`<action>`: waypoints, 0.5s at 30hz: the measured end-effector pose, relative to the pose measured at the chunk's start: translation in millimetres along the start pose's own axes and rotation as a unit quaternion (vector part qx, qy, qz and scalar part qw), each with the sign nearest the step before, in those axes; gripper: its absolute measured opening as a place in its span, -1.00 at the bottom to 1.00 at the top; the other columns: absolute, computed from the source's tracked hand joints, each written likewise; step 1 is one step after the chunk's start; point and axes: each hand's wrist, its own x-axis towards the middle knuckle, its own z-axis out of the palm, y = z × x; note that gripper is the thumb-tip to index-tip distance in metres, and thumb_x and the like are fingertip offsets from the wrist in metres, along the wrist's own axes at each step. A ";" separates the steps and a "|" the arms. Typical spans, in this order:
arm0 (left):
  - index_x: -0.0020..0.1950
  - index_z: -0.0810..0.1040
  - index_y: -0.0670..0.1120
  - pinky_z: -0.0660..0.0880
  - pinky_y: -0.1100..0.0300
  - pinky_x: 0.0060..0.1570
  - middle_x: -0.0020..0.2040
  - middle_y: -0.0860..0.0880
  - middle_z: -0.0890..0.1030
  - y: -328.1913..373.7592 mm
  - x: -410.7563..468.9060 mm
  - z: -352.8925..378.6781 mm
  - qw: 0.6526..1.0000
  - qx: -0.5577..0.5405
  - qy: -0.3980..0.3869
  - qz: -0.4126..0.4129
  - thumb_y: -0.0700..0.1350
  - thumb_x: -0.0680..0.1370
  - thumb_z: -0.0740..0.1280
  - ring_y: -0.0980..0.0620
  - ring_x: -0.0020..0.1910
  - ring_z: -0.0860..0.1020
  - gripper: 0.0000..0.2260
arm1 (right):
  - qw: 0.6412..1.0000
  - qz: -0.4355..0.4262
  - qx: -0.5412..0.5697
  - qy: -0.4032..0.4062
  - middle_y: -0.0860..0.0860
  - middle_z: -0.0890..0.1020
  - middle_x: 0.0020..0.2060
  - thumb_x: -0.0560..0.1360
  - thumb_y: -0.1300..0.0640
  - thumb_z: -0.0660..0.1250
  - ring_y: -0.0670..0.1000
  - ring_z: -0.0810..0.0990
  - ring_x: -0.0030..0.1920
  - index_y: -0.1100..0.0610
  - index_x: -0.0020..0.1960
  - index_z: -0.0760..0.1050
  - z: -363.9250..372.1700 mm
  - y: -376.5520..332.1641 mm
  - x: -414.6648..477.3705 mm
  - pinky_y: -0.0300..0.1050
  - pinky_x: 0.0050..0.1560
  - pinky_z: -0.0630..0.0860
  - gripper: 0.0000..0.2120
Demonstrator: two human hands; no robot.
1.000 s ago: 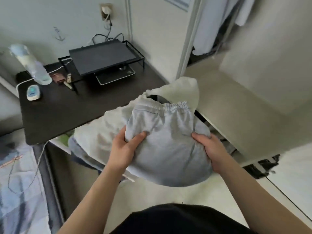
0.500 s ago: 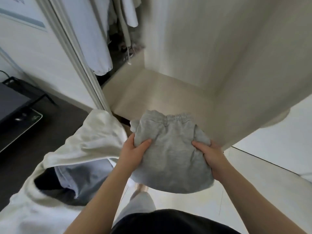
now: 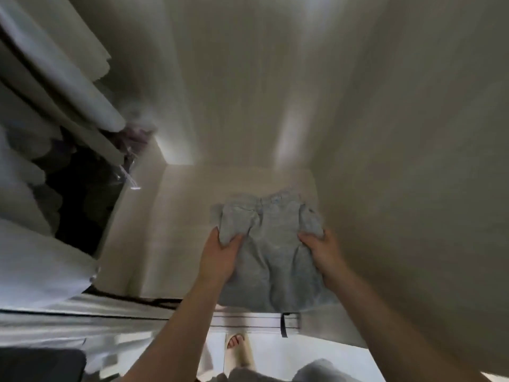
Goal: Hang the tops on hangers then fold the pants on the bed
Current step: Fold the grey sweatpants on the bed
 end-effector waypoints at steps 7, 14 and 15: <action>0.45 0.44 -0.02 0.50 -0.01 0.26 0.30 -0.05 0.60 -29.8 118.0 28.4 0.993 0.053 -0.107 0.007 -0.08 0.63 0.35 -0.08 0.26 0.58 -0.63 | 0.998 -0.006 -0.037 0.055 -0.34 0.67 -0.23 0.50 0.26 0.42 -0.36 0.63 -0.25 -0.18 -0.02 0.56 23.6 2.6 89.8 -0.46 -0.33 0.49 -0.69; 0.53 0.37 0.05 0.42 0.14 0.25 0.33 0.07 0.56 -44.4 208.2 104.8 0.991 0.063 -0.105 0.058 -0.07 0.67 0.27 -0.01 0.29 0.54 -0.59 | 0.990 -0.043 -0.071 0.111 0.06 0.70 0.00 0.56 0.37 0.26 0.02 0.68 -0.02 0.08 0.19 0.61 12.1 -0.2 197.7 -0.07 0.00 0.64 -0.68; 0.53 0.37 0.03 0.42 0.13 0.27 0.35 0.04 0.56 -42.1 222.4 114.4 0.991 0.057 -0.098 0.070 -0.07 0.67 0.27 -0.02 0.30 0.53 -0.58 | 0.989 -0.054 -0.073 0.121 0.07 0.70 -0.01 0.56 0.38 0.23 0.02 0.68 -0.03 0.10 0.19 0.61 13.5 -1.7 215.6 -0.07 0.00 0.63 -0.67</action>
